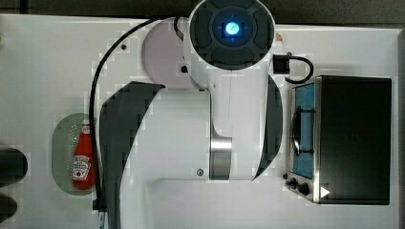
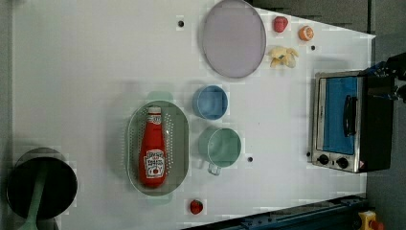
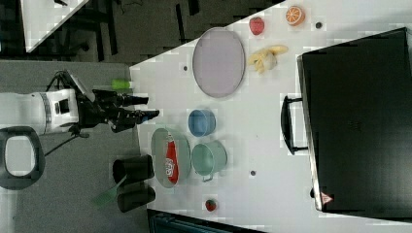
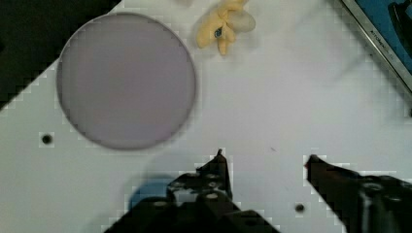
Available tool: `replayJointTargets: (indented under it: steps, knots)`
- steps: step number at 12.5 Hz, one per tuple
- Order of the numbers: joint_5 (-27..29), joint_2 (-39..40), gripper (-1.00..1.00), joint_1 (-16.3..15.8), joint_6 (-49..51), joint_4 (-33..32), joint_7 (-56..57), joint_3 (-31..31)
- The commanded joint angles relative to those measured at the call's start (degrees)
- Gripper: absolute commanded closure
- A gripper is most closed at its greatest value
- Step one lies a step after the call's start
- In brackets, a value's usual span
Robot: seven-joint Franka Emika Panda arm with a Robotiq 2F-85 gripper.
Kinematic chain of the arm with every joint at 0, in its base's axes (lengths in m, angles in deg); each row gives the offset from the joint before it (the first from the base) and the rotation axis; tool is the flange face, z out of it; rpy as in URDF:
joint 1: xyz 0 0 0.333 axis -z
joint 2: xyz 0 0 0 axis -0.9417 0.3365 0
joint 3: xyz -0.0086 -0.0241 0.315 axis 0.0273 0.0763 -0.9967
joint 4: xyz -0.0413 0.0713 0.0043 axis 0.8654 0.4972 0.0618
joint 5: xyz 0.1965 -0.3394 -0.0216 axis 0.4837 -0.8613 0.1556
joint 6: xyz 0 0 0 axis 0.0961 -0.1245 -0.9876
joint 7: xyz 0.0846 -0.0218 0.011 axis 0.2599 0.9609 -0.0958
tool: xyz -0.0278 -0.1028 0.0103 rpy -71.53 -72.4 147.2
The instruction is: Pick ketchup from strainer and place it on the table
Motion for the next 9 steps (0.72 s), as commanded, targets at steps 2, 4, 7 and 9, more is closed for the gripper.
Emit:
replayJointTargets:
  steps: [2, 4, 7, 9]
  knots:
    - [2.25, -6.27, -0.82, 5.31, 6.7, -0.15, -0.82, -4.91]
    - [2.42, -5.67, -1.0, 4.32, 6.6, -0.15, -0.82, -7.71]
    - [2.42, -4.05, -1.0, 2.5, 6.55, -0.15, -0.85, -14.99]
    - [2.39, -2.87, -1.0, 1.56, 5.21, -0.15, -1.09, -20.87]
